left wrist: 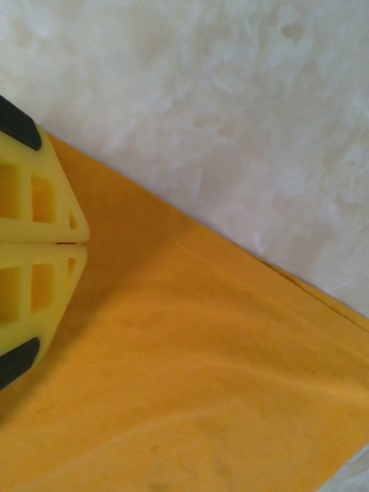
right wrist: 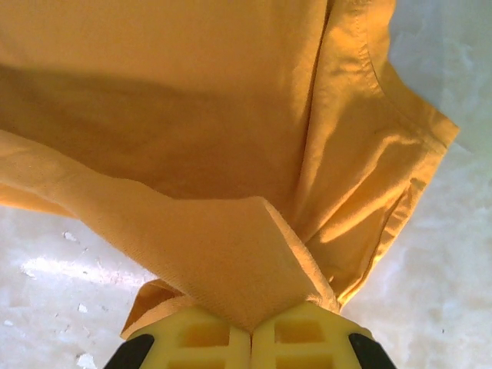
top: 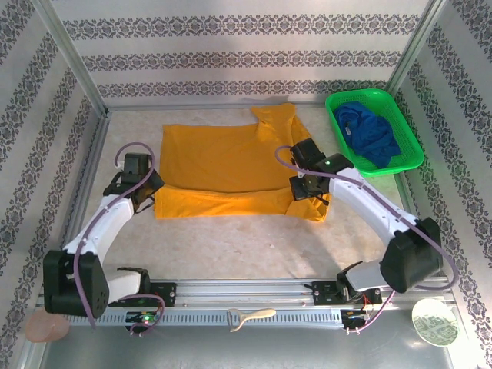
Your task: Fold the inside-out t-shirt
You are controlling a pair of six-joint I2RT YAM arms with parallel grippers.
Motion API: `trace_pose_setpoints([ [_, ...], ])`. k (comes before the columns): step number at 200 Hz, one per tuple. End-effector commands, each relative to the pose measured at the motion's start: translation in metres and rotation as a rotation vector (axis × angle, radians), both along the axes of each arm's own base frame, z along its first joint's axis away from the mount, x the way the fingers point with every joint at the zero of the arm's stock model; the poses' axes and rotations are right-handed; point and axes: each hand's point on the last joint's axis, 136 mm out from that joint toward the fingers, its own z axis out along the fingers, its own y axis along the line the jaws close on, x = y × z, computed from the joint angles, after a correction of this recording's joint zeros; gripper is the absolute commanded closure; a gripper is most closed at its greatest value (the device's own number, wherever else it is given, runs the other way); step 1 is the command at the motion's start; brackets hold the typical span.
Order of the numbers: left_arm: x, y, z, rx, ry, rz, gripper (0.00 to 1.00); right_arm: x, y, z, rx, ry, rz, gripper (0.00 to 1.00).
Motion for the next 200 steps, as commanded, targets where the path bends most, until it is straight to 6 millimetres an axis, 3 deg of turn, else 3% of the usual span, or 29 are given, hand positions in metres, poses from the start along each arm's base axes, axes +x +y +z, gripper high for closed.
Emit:
trace_pose_setpoints([
  [1, 0.025, -0.001, 0.007, 0.035, -0.044, -0.033, 1.00, 0.017, 0.006, 0.003, 0.011, -0.002, 0.041, 1.00],
  [59, 0.057, 0.001, -0.019, 0.048, 0.012, -0.036, 1.00, 0.058, -0.003, -0.014, 0.005, 0.038, -0.010, 1.00],
  [91, 0.074, 0.005, -0.032, 0.053, 0.048, -0.030, 0.99, 0.089, -0.020, -0.022, -0.017, 0.036, -0.080, 1.00],
  [107, 0.082, 0.006, -0.038, 0.046, 0.069, -0.023, 0.87, 0.105, -0.036, -0.019, -0.059, 0.004, -0.149, 0.61],
  [121, 0.086, 0.010, -0.041, 0.044, 0.095, -0.006, 0.53, 0.110, -0.044, -0.005, -0.071, -0.039, -0.181, 0.50],
  [133, 0.091, 0.012, -0.037, 0.040, 0.096, -0.002, 0.30, 0.106, -0.044, 0.009, -0.056, -0.084, -0.188, 0.48],
  [148, 0.095, 0.013, -0.023, 0.049, 0.074, -0.007, 0.16, 0.092, -0.041, 0.021, -0.023, -0.112, -0.177, 0.47],
  [175, 0.091, 0.009, 0.015, 0.046, -0.007, -0.036, 0.01, 0.050, -0.032, 0.017, -0.012, -0.107, -0.138, 0.46],
  [200, 0.075, -0.016, 0.037, -0.040, -0.061, -0.099, 0.00, 0.013, -0.018, -0.010, -0.047, -0.079, -0.084, 0.43],
])
